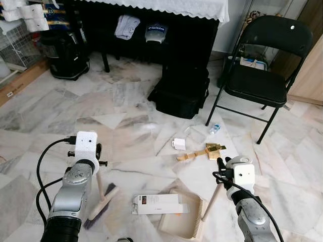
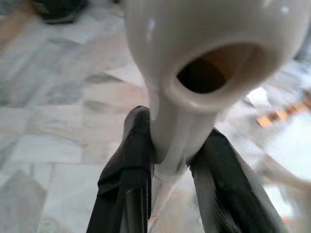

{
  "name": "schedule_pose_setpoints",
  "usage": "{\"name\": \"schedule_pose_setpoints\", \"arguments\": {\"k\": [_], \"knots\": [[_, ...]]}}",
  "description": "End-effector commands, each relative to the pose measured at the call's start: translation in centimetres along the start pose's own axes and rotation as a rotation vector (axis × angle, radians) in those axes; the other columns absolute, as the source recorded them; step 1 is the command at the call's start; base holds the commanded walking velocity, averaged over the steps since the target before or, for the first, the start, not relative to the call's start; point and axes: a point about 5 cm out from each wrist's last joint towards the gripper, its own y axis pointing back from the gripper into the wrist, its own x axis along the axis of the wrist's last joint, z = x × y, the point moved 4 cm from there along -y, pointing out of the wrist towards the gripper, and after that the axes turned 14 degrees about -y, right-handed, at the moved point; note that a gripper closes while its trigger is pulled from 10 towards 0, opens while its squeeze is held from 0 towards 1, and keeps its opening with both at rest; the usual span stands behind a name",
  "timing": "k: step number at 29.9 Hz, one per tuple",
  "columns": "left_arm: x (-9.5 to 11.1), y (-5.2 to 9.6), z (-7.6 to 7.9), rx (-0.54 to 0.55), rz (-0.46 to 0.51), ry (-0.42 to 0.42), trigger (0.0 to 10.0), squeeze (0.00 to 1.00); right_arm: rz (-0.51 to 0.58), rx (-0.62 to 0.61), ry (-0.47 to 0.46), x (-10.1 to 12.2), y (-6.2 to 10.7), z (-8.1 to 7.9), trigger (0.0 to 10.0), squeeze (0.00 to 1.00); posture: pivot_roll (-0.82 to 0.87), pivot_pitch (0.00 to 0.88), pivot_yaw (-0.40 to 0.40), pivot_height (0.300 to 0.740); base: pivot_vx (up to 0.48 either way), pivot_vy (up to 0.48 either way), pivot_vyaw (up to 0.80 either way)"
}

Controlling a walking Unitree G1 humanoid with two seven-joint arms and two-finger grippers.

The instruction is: Sweep floor

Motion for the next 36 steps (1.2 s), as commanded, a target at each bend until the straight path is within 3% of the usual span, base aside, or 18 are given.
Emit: {"name": "schedule_pose_setpoints", "arguments": {"k": [1, 5, 11, 21, 27, 30, 36], "knots": [[0.7, 0.3, 2.2, -0.151, -0.001, 0.033, 10.0, 0.0, -0.012, -0.014, 0.013, -0.1, 0.2, 0.7, 10.0, 0.0, -0.02, 0.11, -0.053, 0.74, 0.0, 0.0, 0.0], [1.0, 0.5, 3.0, -0.212, 0.005, 0.03, 10.0, 0.0, -0.011, -0.014, 0.015, 0.0, 0.1, 0.8, 10.0, 0.0, -0.03, 0.111, -0.053, 0.74, 0.0, 0.0, 0.0], [1.6, 1.2, 4.2, -0.313, -0.015, 0.13, 10.0, 0.0, -0.005, -0.017, 0.021, 0.4, -0.1, 1.0, 10.0, 0.0, -0.02, 0.115, -0.056, 0.74, 0.0, 0.0, 0.0], [3.8, 2.0, 4.9, -0.424, 0.015, 0.229, 10.0, 0.0, 0.004, -0.018, 0.024, 0.7, -0.4, 1.1, 10.0, 0.0, -0.02, 0.113, -0.054, 0.74, 0.0, 0.0, 0.0], [4.8, 2.1, 5.0, -0.434, 0.039, 0.291, 10.0, 0.0, 0.015, -0.013, 0.022, 1.0, -0.6, 1.0, 10.0, 0.0, -0.02, 0.112, -0.054, 0.74, 0.0, 0.0, 0.0], [5.4, 2.1, 5.1, -0.429, 0.055, 0.291, 10.0, 0.0, 0.027, -0.008, 0.018, 1.4, -0.9, 0.8, 10.0, 0.0, -0.02, 0.112, -0.054, 0.74, 0.0, 0.0, 0.0], [5.9, 1.4, 3.6, -0.324, 0.078, 0.247, 10.0, 0.0, 0.085, -0.01, -0.011, 2.6, -1.2, 0.5, 10.0, 0.0, -0.02, 0.11, -0.05, 0.74, 0.0, 0.0, 0.0]]}}
